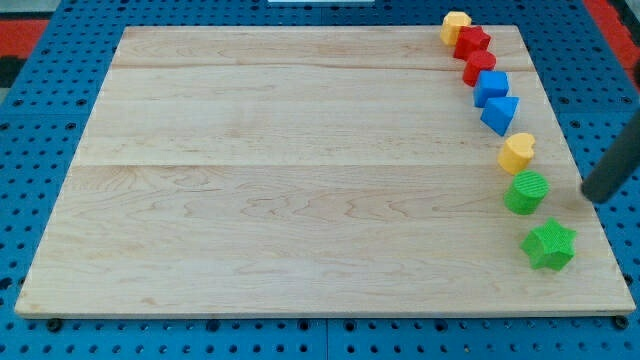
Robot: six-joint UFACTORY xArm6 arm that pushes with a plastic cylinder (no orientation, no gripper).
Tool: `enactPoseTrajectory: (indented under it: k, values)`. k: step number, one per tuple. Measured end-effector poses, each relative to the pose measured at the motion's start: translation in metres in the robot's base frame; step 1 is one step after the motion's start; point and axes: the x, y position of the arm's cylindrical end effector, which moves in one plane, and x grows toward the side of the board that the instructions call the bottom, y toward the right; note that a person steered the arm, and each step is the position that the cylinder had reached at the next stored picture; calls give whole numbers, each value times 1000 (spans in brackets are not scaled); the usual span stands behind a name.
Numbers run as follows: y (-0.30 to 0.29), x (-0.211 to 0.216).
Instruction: Slide green circle to the center
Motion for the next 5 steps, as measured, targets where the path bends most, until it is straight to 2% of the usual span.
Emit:
enactPoseTrajectory:
  k: [2, 3, 5]
  values:
    - [-138, -17]
    - [-185, -26]
    - [-185, -25]
